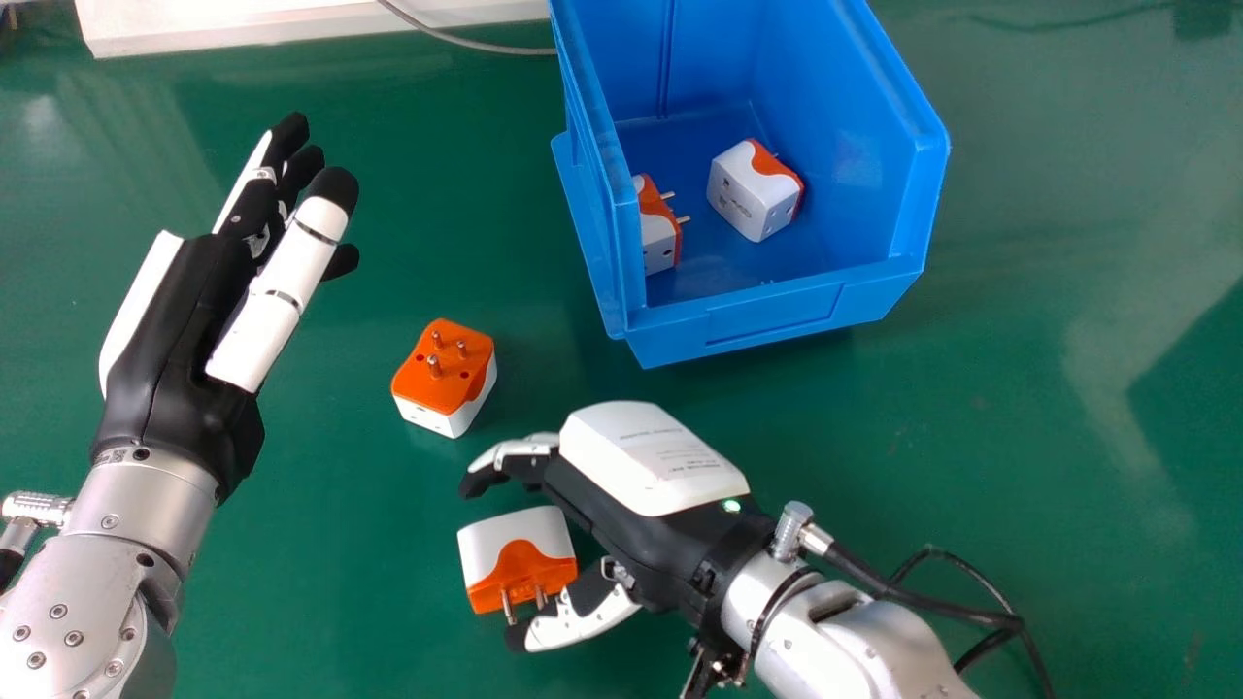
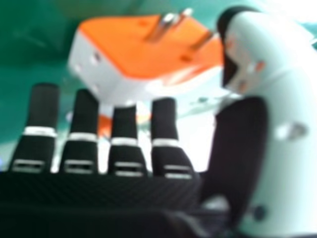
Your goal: Pick all objects and put in blue box
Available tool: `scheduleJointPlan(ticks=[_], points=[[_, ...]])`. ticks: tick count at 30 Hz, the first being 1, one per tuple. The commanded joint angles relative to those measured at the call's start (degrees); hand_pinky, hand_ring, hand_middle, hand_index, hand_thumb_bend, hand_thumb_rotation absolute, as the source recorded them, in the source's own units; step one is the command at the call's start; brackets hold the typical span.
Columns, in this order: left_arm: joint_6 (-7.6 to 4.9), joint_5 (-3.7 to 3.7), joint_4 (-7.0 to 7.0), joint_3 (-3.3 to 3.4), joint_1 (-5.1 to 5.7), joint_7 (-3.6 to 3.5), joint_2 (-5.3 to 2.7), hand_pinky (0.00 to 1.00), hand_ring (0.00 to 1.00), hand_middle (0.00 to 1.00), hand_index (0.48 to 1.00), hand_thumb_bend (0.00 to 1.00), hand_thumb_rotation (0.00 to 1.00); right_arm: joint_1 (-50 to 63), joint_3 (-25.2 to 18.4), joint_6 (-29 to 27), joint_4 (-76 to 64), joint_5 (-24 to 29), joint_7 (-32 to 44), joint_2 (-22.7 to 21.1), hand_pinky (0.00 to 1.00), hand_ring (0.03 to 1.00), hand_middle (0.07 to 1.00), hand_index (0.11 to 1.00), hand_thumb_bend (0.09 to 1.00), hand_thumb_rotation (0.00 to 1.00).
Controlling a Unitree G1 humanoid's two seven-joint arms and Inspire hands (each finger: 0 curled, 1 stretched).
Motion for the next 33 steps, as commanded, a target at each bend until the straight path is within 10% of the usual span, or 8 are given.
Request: scheduleJointPlan(ticks=[1,12,18,33], points=[[0.22,0.06,-2.39,-0.06,-0.34,0.33,0.37,0.88,0.95,0.98,0.977,0.48,0.78,-1.13,0.54,-1.79,0.83,-1.45,-3.58,0.6,0.56,0.67,0.701,0.629,0.437,0.12],[1.97,-0.21,-4.91,0.24,-0.25,0.53,0.55,0.88,0.95,0.98,0.977,0.48,0.78,-6.38,1.73,-12.29,8.55,-6.52,-15.92,-3.4,0.45,0.526,0.576,0.52,0.489,0.05],[4.54,0.03,-9.46,-0.33,0.42,1.48,-0.02,0.87,0.95,0.98,0.98,0.49,0.78,-7.91,1.75,-17.33,11.56,-6.85,-20.04,-4.55,0.4,0.478,0.546,0.494,0.501,0.03],[6.86,-0.25,-10.74,0.1,0.25,1.69,0.06,0.88,0.95,0.99,0.983,0.52,0.79,-7.16,1.06,-18.57,12.41,-7.01,-23.64,-3.6,0.35,0.427,0.516,0.474,0.514,0.0]])
